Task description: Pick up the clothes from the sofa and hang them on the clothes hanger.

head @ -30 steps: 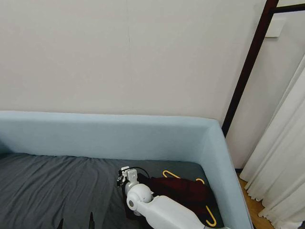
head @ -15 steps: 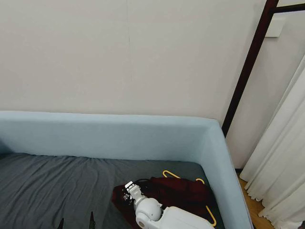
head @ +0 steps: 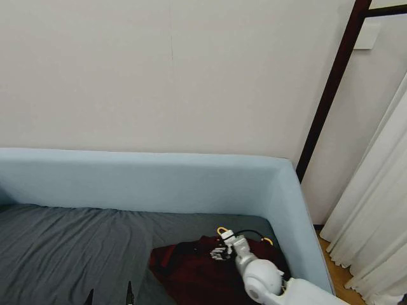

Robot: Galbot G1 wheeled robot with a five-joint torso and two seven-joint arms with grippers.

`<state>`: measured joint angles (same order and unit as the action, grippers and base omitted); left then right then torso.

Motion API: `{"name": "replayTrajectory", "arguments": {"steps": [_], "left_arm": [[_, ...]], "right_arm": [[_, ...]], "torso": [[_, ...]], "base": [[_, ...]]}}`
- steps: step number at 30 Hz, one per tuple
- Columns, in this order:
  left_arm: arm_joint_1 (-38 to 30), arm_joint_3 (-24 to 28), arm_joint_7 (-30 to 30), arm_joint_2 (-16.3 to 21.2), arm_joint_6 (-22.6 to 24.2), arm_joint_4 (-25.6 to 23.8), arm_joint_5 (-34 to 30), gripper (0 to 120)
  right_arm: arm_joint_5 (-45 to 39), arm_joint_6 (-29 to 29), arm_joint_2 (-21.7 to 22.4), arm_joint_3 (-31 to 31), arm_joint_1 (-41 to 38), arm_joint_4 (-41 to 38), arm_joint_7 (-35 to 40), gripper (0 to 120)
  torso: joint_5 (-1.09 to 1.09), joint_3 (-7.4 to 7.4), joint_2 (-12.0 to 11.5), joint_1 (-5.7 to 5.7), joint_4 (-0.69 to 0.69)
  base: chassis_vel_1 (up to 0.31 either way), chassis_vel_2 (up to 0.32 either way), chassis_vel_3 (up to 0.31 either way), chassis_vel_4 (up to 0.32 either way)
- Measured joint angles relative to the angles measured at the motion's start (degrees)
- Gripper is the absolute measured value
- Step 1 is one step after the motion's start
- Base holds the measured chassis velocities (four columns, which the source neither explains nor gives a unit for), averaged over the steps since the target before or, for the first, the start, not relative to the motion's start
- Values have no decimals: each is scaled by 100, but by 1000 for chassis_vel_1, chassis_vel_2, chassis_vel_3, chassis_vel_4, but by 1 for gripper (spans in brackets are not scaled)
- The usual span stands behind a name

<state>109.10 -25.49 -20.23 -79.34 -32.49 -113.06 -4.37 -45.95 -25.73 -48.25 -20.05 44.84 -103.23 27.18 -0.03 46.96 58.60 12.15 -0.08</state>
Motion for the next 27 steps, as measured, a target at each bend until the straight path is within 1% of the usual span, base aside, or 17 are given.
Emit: {"name": "replayTrajectory", "arguments": {"steps": [2, 3, 4, 6, 8, 10, 11, 12, 13, 14, 17, 18, 23, 27], "left_arm": [[0, 15, 4, 11, 28, 1, -10, 100], [0, 15, 4, 11, 28, 1, -10, 100], [0, 28, 9, 18, 36, 4, -9, 100], [5, 44, 16, 24, 45, 12, 3, 100], [20, 54, 19, 22, 47, 14, 30, 100], [24, 53, 19, 20, 47, 14, 36, 100], [51, 53, 21, 12, 47, 14, 50, 100], [77, 46, 21, 7, 46, 13, 52, 100], [97, 39, 22, 6, 42, 12, 53, 100], [97, 39, 22, 6, 42, 12, 53, 100], [127, 28, 21, 1, 24, 12, 58, 100], [127, 28, 21, 1, 24, 12, 58, 100], [88, 52, 21, -37, 15, 46, 76, 100], [56, 61, 22, -45, 10, 75, 82, 100]], "right_arm": [[5, 4, 66, 380, 462, -136, -143, 100], [5, 4, 66, 380, 462, -136, -143, 100], [44, 16, 38, 572, 719, -157, -271, 100], [48, 60, -89, 754, 1001, -104, -433, 100], [-373, 30, -261, 892, 1175, -42, -591, 100], [-500, 11, -308, 923, 1202, -22, -617, 100], [-1003, -43, -544, 1059, 1279, 134, -671, 100], [-1236, -60, -710, 1130, 1286, 279, -676, 100], [-1412, -83, -838, 1201, 1278, 419, -675, 100], [-1412, -83, -838, 1201, 1278, 419, -675, 100], [-1830, -237, -1134, 1502, 1195, 858, -708, 100], [-1830, -237, -1134, 1502, 1195, 858, -708, 100], [-2258, -548, -1305, 1897, 1115, 1347, -850, 100], [-2521, -752, -1359, 2010, 1079, 1524, -956, 100]], "torso": [[-1, 0, 0, 0, 0], [-1, 0, 0, 0, 0], [0, 0, 0, 0, 0], [0, 0, 0, 0, 2], [0, 0, 0, 0, 2], [-1, 0, 0, 0, 2], [-2, 0, 0, 0, 2], [-1, 0, 0, 0, 2], [-1, 0, 1, -1, 3], [-1, 0, 1, -1, 3], [-1, 0, 0, 0, 3], [-1, 0, 0, 0, 3], [-2, 0, 0, 0, 1], [-2, 0, 0, 0, 0]], "base": [[0, 0, 0, 0], [0, 0, 0, 0], [0, 0, 0, 0], [0, 0, 0, 0], [0, 0, 0, 0], [0, 0, 0, 0], [0, 0, 0, 0], [0, 0, 0, 0], [0, 0, 0, 0], [0, 0, 0, 0], [0, 0, 0, 0], [0, 0, 0, 0], [0, 0, 0, 0], [0, 0, 0, 0]]}}
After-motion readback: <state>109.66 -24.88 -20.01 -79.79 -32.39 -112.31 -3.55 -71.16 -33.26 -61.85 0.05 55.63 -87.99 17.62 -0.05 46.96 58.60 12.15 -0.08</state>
